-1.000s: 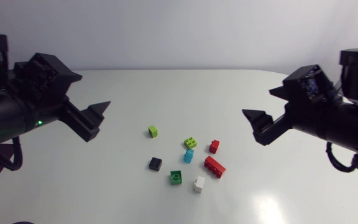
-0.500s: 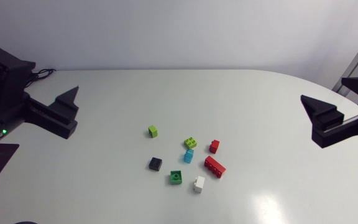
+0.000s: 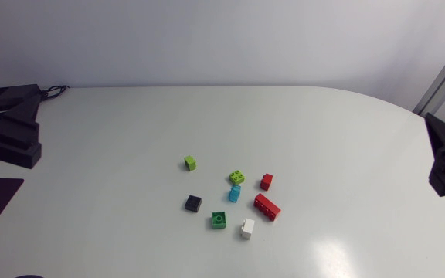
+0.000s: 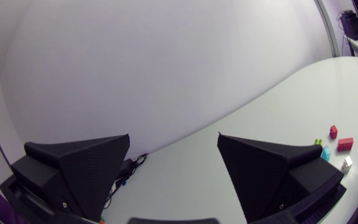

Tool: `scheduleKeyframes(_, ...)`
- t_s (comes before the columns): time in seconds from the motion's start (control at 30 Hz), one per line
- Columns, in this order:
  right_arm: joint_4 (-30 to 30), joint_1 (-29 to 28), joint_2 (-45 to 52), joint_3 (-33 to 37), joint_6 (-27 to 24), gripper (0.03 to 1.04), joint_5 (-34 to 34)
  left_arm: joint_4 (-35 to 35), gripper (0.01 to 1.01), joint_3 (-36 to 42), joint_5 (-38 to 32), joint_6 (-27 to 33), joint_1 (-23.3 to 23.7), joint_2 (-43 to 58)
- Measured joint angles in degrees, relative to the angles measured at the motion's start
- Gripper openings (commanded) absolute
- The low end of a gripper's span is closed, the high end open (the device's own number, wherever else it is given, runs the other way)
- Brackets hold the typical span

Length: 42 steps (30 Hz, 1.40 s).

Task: Disassemble duplo

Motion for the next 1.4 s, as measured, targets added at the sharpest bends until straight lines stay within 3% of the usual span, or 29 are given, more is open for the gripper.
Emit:
scheduleKeyframes(0.2, -0.77, 0.00, -4.37, -1.90, -5.11, 1.00, 2.69, 1.09, 0.982, -5.49, 0.00, -3.37, 4.59, -7.82)
scheduleKeyframes(0.47, -3.06, 0.00, -9.53, -9.14, -5.92, 1.00, 2.86, 3.85, 0.982, -13.66, -0.04, -3.41, 11.41, -17.03)
scheduleKeyframes(0.77, -5.40, -1.81, -14.47, -10.60, -1.09, 1.00, 2.86, 5.46, 0.982, -18.69, 0.70, -5.95, 17.18, -24.76)
scheduleKeyframes(1.0, -0.61, -1.81, -14.47, -14.14, 2.40, 1.00, 2.86, 5.77, 0.982, -21.49, 3.17, -9.44, 20.17, -28.28)
scheduleKeyframes(1.23, 0.22, -1.81, -14.47, -16.98, 4.31, 1.00, 2.82, 5.29, 0.982, -23.82, 8.57, -17.09, 24.41, -28.28)
scheduleKeyframes(1.4, 0.76, -1.79, -14.47, -17.49, 5.40, 1.00, 2.82, 6.23, 0.982, -26.69, 14.19, -18.95, 25.35, -28.33)
